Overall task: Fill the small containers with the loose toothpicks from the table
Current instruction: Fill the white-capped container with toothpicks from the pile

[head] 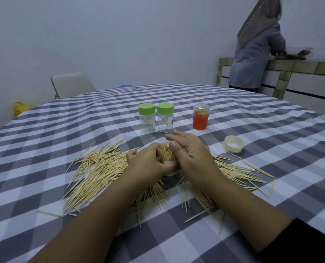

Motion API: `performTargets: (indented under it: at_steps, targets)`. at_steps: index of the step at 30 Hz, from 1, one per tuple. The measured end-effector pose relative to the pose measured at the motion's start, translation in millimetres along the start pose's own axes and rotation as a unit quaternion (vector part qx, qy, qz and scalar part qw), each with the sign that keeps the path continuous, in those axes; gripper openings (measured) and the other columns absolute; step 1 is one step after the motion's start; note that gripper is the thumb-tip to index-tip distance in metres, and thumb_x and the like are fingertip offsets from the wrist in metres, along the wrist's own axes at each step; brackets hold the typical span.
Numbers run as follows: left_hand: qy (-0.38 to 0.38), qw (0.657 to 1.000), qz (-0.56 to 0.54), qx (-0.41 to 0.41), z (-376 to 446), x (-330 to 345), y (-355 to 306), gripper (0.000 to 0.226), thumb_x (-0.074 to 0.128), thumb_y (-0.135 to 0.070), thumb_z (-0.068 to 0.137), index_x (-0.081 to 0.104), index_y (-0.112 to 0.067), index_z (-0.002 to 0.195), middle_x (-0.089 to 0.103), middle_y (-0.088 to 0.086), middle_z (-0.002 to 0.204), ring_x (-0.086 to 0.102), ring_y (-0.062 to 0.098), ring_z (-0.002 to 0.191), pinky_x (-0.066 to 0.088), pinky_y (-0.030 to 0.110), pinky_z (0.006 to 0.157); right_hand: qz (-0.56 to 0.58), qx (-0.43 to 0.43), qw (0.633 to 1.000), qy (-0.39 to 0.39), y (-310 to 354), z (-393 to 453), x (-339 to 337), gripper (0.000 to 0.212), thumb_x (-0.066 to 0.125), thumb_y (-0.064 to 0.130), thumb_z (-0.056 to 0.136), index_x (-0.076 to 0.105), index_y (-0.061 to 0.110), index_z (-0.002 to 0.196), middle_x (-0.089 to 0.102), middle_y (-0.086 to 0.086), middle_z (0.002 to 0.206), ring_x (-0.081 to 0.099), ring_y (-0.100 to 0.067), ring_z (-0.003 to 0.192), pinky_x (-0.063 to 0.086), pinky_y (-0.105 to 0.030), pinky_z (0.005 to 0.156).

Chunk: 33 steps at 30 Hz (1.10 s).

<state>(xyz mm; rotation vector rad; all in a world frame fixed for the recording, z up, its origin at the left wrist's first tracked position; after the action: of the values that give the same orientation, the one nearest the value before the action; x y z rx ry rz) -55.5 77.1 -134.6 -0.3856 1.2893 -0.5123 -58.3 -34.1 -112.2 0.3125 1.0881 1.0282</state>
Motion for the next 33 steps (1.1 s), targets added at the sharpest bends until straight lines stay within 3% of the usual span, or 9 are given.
performTargets:
  at_steps: [5,7,9,14,19,22,26,29,33]
  targets:
    - [0.014,1.0,0.008,0.005,0,1,1,0.04,0.053,-0.053,0.08,0.048,-0.032,0.115,0.062,-0.014,0.089,0.055,0.008,0.099,0.021,0.04,0.106,-0.017,-0.043,0.993,0.105,8,-7,16,0.048,0.032,0.043,0.094,0.032,0.04,0.142,0.043,0.019,0.141,0.026,0.009,0.132,0.016,-0.036,0.113]
    - [0.013,1.0,0.007,0.008,1,2,2,0.034,0.055,-0.046,0.083,0.048,-0.033,0.113,0.062,-0.014,0.09,0.055,0.007,0.098,0.021,0.041,0.106,0.001,-0.056,0.992,0.115,12,-9,17,0.046,0.036,0.037,0.099,0.016,0.049,0.139,0.044,0.024,0.133,0.024,0.028,0.118,0.016,-0.024,0.106]
    - [0.009,1.0,0.002,0.01,1,1,1,0.031,0.055,-0.048,0.081,0.047,-0.034,0.108,0.062,-0.015,0.086,0.053,0.005,0.092,0.021,0.04,0.105,-0.023,-0.072,0.99,0.115,14,-9,17,0.048,0.034,0.038,0.098,0.012,0.049,0.139,0.044,0.023,0.137,0.019,0.028,0.118,0.012,-0.02,0.103]
    - [0.014,0.999,0.017,0.031,0,0,-4,0.02,0.057,-0.036,0.085,0.046,-0.04,0.101,0.051,-0.023,0.079,0.048,0.001,0.084,0.024,0.038,0.099,-0.077,-0.112,0.984,0.112,20,-10,21,0.058,0.022,0.056,0.09,0.036,0.035,0.142,0.035,0.021,0.147,0.013,0.008,0.138,0.008,-0.022,0.105]
    - [0.052,0.995,0.068,0.042,1,7,-7,0.024,0.051,-0.039,0.087,0.049,-0.04,0.11,0.048,-0.024,0.087,0.051,0.009,0.101,0.026,0.043,0.103,-0.159,-0.144,0.97,0.11,23,-11,25,0.065,0.01,0.058,0.088,0.038,0.033,0.142,0.034,0.019,0.149,0.012,0.0,0.143,0.006,-0.032,0.11]
    - [0.034,0.999,0.009,0.01,-2,4,-2,0.051,0.05,-0.055,0.071,0.047,-0.036,0.119,0.06,-0.019,0.094,0.05,0.004,0.097,0.019,0.04,0.107,-0.188,-0.111,0.97,0.104,12,-5,18,0.06,0.015,0.055,0.092,0.04,0.031,0.142,0.034,0.018,0.149,0.01,0.001,0.142,0.007,-0.034,0.111]
    - [0.008,1.0,0.013,0.007,-2,-1,0,0.031,0.055,-0.045,0.084,0.046,-0.036,0.112,0.058,-0.02,0.088,0.053,0.006,0.103,0.017,0.044,0.11,-0.037,-0.096,0.987,0.125,16,-8,17,0.05,0.034,0.044,0.095,0.048,0.023,0.138,0.042,0.013,0.145,0.027,0.007,0.134,0.019,-0.022,0.112]
    - [0.009,1.0,0.016,-0.005,-2,-1,3,0.049,0.05,-0.067,0.074,0.047,-0.037,0.112,0.057,-0.02,0.082,0.053,0.005,0.097,0.02,0.041,0.106,0.068,-0.041,0.994,0.078,9,-5,1,0.039,0.04,0.036,0.099,0.053,0.023,0.133,0.045,0.015,0.142,0.033,0.011,0.127,0.025,-0.009,0.105]
    - [0.023,1.0,0.011,-0.01,-3,0,3,0.073,0.044,-0.082,0.054,0.05,-0.039,0.112,0.059,-0.02,0.095,0.045,0.001,0.1,0.016,0.04,0.106,-0.008,-0.013,0.998,0.058,-6,0,-6,0.052,0.025,0.047,0.092,0.065,0.028,0.118,0.049,0.014,0.136,0.033,-0.001,0.132,0.026,-0.041,0.111]
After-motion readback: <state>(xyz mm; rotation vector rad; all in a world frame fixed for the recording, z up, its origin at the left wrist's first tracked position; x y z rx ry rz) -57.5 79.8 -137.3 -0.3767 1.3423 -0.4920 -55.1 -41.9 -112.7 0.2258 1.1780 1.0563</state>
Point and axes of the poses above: each hand's wrist, its own z-axis towards the middle knuckle, its own x-axis out of the palm, y = z × x, the point moved 10 cm from there along z, towards the middle knuckle
